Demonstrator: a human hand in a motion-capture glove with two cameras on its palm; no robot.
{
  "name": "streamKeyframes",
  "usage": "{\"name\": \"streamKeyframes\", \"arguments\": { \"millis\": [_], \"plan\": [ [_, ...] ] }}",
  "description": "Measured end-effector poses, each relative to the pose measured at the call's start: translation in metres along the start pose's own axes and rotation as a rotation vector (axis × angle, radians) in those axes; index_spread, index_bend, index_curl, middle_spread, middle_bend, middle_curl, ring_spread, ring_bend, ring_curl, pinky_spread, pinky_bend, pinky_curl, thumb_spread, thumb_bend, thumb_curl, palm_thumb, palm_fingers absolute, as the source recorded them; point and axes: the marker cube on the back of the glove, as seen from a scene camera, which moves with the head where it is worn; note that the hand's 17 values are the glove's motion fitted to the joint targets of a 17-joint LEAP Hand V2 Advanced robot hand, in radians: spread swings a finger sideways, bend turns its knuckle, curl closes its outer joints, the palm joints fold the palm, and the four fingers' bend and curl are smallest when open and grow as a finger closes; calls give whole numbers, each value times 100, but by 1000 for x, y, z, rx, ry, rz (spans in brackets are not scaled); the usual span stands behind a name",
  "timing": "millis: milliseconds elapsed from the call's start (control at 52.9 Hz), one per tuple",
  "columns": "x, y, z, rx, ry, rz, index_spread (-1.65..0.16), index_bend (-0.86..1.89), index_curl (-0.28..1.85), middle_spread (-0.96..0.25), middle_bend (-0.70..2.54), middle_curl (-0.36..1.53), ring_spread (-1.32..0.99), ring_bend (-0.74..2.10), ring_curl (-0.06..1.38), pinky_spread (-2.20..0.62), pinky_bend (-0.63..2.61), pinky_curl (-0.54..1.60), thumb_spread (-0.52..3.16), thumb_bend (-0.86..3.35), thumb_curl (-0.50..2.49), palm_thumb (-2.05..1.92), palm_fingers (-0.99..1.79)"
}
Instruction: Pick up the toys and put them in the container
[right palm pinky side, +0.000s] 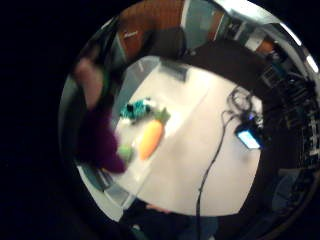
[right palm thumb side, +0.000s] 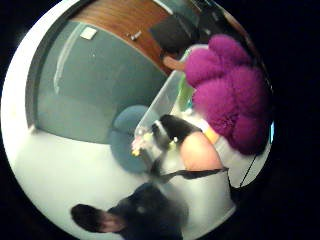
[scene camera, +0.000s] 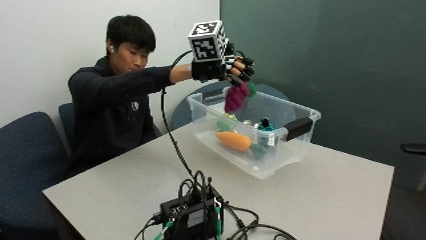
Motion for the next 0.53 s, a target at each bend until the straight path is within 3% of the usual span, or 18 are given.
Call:
{"name": "streamKeyframes", "arguments": {
  "millis": [76, 189, 397, 529],
  "plan": [
    [5, 4, -3, -5, 18, 4, -16, 20, 25, -13, 51, 59, -25, 101, 43, -25, 120, 52, 123, -6, 36, 15, -10],
    [21, 12, -15, 36, 59, 5, -17, 19, 26, -10, 41, 52, -22, 85, 32, -16, 112, 42, 120, -4, 34, 9, -8],
    [73, 54, -50, 175, 46, -27, -18, 23, 32, -8, 35, 49, -19, 76, 28, -7, 100, 36, 119, -2, 33, 6, 2],
    [86, 71, -56, 179, 33, -72, -18, 26, 34, -9, 39, 49, -21, 77, 27, -6, 92, 33, 122, -1, 33, 7, 14]
  ]
}}
